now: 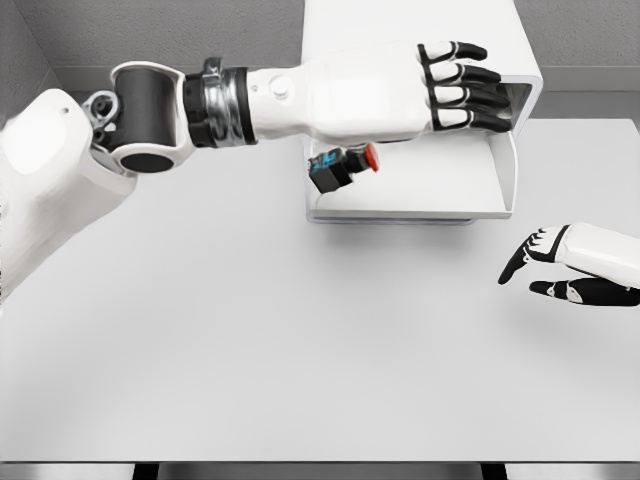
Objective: Slide open multi-storey tabletop storage cabinets and put open load switch and slide close multi-storey tabletop storage cabinets
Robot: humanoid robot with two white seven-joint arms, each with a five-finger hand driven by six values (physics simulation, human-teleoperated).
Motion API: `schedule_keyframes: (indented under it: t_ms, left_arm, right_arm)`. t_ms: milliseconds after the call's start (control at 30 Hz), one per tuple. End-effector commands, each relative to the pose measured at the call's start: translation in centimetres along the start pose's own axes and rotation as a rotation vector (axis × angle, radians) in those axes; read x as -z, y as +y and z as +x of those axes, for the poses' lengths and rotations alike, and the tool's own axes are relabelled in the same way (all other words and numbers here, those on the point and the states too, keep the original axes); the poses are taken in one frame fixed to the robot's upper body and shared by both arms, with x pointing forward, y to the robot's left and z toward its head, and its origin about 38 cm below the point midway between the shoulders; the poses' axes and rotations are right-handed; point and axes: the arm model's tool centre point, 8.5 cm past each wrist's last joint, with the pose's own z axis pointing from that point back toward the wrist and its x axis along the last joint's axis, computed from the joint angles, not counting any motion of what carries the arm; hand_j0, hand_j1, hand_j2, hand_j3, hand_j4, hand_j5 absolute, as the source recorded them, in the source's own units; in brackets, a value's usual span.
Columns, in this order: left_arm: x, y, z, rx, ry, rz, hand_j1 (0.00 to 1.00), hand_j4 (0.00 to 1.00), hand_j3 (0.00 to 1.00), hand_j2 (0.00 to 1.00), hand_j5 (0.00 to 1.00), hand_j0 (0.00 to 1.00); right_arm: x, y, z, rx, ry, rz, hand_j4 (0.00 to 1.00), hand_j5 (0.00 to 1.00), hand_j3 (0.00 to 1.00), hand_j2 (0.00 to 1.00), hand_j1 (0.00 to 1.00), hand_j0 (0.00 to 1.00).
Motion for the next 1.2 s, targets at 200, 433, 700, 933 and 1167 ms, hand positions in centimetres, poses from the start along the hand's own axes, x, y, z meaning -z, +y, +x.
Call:
schedule_keyframes:
  t_ms: [200, 433, 700, 933, 1167]
  left_arm:
    - [1.1, -0.5, -1.3, 0.005, 0.034, -0.007, 1.0, 1.0, 1.0, 1.0, 1.0, 1.0]
    - [1.1, 1.2, 0.6, 0.02, -0.021, 0.043, 1.0, 1.0, 1.0, 1.0, 1.0, 1.0]
    - [-1.7, 1.6, 0.0, 0.043, 0.012, 0.013, 0.9, 0.9, 0.9, 0.9, 0.9, 0.9]
    - [-5.1, 2.1, 1.5, 0.094, 0.021, -0.032, 0.89, 0.89, 0.89, 0.89, 0.89, 0.89]
    - [-5.1, 2.4, 1.7, 0.1, 0.017, -0.036, 0.9, 0.9, 0.9, 0.9, 0.9, 0.9]
  right_arm:
    - [0.0, 0.0, 0.0, 0.007, -0.001, -0.003, 0.58, 0.58, 0.58, 0.58, 0.58, 0.58]
    - [0.7, 0.8, 0.1, 0.039, -0.028, -0.033, 0.58, 0.58, 0.58, 0.58, 0.58, 0.58]
    - [2.5, 1.1, 0.7, 0.09, -0.1, -0.039, 0.54, 0.54, 0.54, 0.54, 0.54, 0.54]
    - [5.8, 1.5, 1.7, 0.099, -0.188, -0.027, 0.54, 0.54, 0.54, 0.54, 0.54, 0.54]
    - [7.2, 0.3, 2.1, 0.051, -0.218, -0.06, 0.54, 0.54, 0.54, 0.54, 0.54, 0.54]
